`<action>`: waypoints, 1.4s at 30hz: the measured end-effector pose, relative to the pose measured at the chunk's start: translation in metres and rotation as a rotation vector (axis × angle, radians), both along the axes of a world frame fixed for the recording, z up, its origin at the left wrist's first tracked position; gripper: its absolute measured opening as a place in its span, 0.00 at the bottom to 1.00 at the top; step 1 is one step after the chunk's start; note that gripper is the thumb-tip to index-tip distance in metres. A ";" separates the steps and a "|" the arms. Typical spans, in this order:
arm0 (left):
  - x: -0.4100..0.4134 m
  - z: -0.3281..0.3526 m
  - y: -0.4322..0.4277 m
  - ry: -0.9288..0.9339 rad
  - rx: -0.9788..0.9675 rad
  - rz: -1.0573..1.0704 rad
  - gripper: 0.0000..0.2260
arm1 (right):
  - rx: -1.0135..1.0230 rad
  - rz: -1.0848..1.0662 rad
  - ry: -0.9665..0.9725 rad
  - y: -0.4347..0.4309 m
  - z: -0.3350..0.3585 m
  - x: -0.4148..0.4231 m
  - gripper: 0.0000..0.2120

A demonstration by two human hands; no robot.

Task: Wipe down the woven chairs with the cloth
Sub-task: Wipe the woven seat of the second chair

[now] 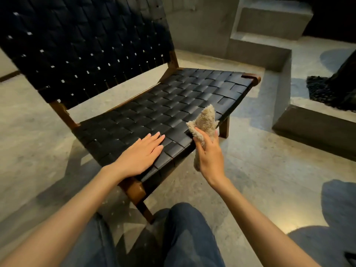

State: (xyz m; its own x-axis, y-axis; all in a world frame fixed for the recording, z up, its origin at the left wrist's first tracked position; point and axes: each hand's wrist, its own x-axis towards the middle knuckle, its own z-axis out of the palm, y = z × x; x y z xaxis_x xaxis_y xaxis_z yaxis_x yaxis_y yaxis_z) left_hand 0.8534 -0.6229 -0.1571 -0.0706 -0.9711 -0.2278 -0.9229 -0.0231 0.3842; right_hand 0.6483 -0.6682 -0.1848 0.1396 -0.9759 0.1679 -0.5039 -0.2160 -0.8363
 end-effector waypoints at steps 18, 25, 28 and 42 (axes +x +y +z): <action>0.036 0.024 0.076 0.528 -0.201 0.490 0.16 | -0.265 0.489 0.179 0.091 0.029 0.074 0.15; 0.039 0.032 0.118 0.623 -0.238 0.590 0.13 | -0.319 0.697 0.133 0.106 0.022 0.066 0.19; 0.035 0.037 0.130 0.646 -0.204 0.636 0.13 | -0.397 0.787 0.164 0.101 0.018 0.056 0.18; 0.017 0.041 0.144 0.776 -0.229 0.805 0.13 | -0.601 0.363 0.299 0.138 -0.010 0.074 0.22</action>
